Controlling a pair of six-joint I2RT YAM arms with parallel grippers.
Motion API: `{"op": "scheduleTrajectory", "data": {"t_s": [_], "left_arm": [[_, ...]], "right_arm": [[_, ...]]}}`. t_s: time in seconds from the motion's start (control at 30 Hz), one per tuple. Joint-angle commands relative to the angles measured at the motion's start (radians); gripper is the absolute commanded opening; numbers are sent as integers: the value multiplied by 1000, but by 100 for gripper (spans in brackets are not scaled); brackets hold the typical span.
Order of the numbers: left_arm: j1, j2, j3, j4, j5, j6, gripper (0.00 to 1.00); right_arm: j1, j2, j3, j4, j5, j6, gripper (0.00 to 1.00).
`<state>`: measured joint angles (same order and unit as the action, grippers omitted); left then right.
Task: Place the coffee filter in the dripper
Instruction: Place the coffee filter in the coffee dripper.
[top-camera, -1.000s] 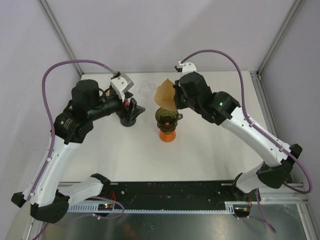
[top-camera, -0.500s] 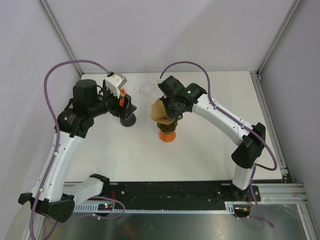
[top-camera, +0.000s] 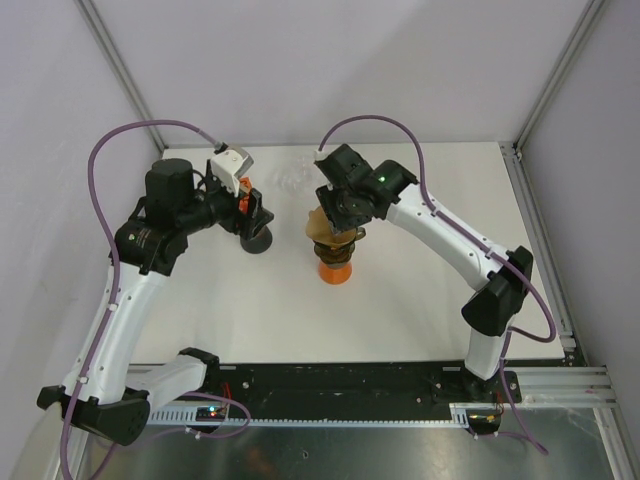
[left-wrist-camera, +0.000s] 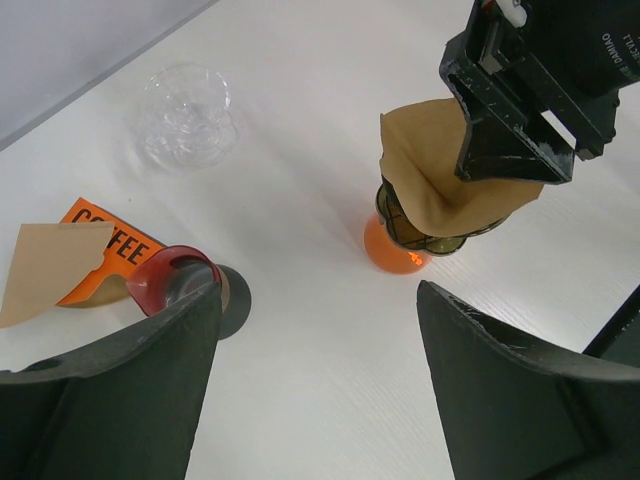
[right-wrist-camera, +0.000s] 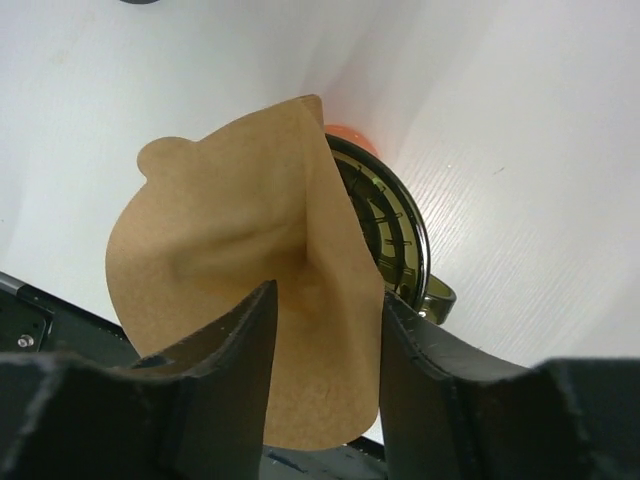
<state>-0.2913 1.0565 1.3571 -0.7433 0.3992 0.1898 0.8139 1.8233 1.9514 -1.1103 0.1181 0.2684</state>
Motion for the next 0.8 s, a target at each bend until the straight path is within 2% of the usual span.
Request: {"op": "scheduleTrajectory", "data": {"t_s": [0.0,0.17,0.33,0.43,0.5,0.6,0.67,0.77], "left_arm": [[9,-11,7,26,36,-17,84],[11,-12,2,26,38,-15,84],[21,-12,-9,27,30,-6,84],[38,-8,-30,36,11,3,85],[57,-7,-54,46,4,4,85],[85,-9,-81,61,-5,6,87],[106,-11,-92,66,-6,3,87],[129,-13,-104,71,0,-1,87]], "right_arm": [[-2,-34,62,-7,39,-25,48],[14,-39,117,-12,93,-56,52],[46,-35,220,-37,268,-108,58],[77,-66,201,20,312,-153,60],[98,-100,121,92,258,-211,50],[105,-114,0,168,116,-256,22],[99,-92,-38,167,75,-257,7],[87,-48,-55,142,57,-248,1]]}}
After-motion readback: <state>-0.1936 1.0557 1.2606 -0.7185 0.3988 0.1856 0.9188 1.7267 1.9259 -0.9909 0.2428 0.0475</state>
